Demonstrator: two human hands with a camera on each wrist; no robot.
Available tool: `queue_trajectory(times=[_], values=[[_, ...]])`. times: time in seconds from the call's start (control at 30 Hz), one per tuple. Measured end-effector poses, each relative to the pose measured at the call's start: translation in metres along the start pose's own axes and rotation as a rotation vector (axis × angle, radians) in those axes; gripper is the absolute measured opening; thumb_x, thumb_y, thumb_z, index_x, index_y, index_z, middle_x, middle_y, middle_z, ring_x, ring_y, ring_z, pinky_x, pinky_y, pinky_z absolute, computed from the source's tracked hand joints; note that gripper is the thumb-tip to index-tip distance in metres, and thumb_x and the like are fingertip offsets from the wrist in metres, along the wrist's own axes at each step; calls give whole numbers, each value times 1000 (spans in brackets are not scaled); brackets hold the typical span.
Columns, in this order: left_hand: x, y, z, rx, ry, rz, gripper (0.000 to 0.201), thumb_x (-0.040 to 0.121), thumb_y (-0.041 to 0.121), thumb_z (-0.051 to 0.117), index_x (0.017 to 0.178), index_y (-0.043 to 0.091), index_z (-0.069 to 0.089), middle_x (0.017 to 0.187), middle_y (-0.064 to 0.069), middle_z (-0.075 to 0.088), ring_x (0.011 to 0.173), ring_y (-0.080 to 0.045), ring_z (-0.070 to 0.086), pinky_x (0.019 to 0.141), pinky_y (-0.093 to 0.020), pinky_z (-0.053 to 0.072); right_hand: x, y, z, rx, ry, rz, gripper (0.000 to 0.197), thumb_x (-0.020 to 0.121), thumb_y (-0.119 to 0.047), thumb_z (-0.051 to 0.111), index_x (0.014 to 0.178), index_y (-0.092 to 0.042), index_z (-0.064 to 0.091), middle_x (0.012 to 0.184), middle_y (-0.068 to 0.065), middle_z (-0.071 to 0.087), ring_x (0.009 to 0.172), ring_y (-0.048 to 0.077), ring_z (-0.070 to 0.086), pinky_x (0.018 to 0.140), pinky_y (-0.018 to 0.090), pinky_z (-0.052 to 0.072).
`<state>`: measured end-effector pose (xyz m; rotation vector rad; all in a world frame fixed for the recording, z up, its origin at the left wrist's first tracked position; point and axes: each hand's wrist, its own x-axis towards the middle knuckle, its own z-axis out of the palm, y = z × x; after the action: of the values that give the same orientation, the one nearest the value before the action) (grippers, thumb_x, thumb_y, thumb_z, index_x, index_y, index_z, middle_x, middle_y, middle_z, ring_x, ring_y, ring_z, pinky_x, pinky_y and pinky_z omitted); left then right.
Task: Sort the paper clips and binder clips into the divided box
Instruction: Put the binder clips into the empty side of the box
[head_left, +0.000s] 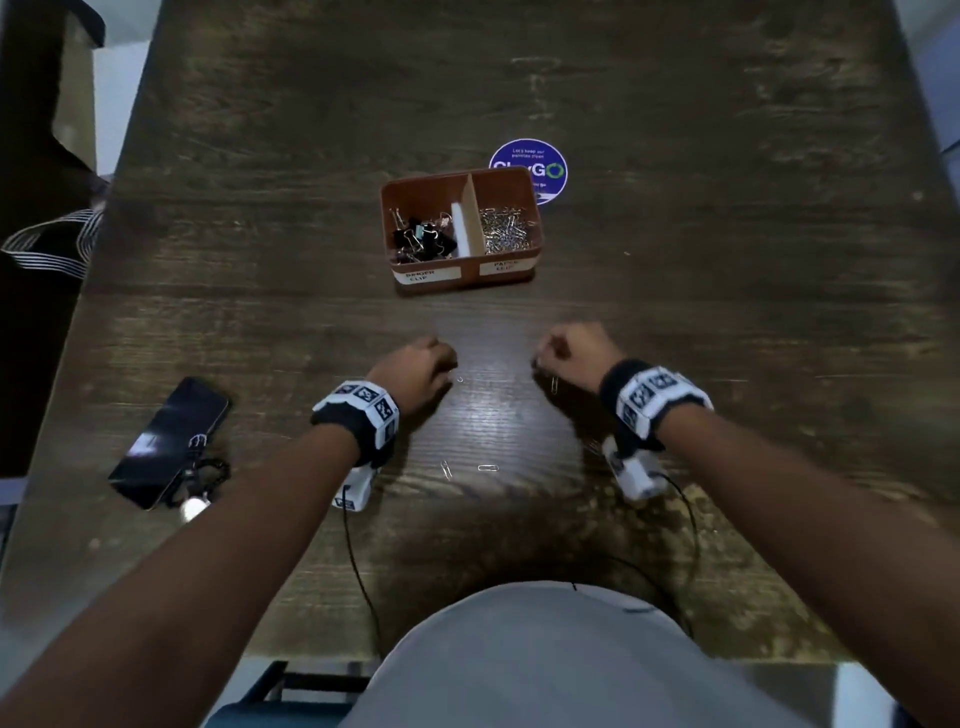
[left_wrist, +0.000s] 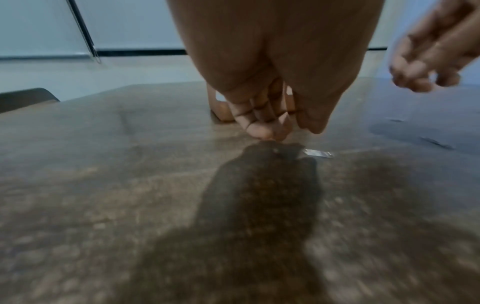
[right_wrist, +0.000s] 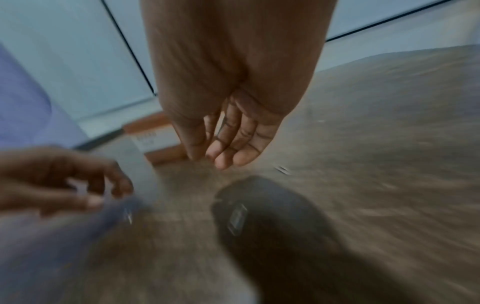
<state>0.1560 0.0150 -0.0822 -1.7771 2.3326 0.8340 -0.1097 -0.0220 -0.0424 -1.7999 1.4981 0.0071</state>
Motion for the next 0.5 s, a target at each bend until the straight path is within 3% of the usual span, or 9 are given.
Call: queue_trajectory(times=[0.07,0.13,0.23,0.4,0.5], values=[[-2,5,19,13,-15,6,30,94,31,57,121,19,58,122,-6,52,101,-28,60,83,-40,51,-24,30,16,-65,-129,55,16,82,-22,71,71,-22,61,82,-1,68,83,18,62,75,23,44],[-3,11,31,32,24,-15,29,94,29,56,121,19,58,122,-7,49,96,-29,60,78,-39,52,-44,51,30,-49,-155,91,19,79,-21,76,70,-23,60,83,-2,67,80,17,63,70,23,43],[-5,18,38,75,77,-71,24,95,30,56,116,19,57,119,-5,49,89,-29,61,69,-41,54,-64,71,44,0,-17,86,9,82,-18,74,89,-14,69,85,-3,63,84,19,63,73,23,45],[-6,27,42,142,104,-110,12,95,21,54,99,13,61,107,-7,52,81,-31,62,61,-38,49,-83,71,53,-62,68,66,23,83,-23,73,102,-15,62,95,-3,57,88,16,56,77,28,45],[-5,29,43,165,80,-125,10,94,16,56,100,9,60,107,-9,52,81,-32,62,62,-39,47,-88,70,61,-171,135,54,22,85,-18,68,105,-14,60,99,3,62,90,21,58,73,28,43]])
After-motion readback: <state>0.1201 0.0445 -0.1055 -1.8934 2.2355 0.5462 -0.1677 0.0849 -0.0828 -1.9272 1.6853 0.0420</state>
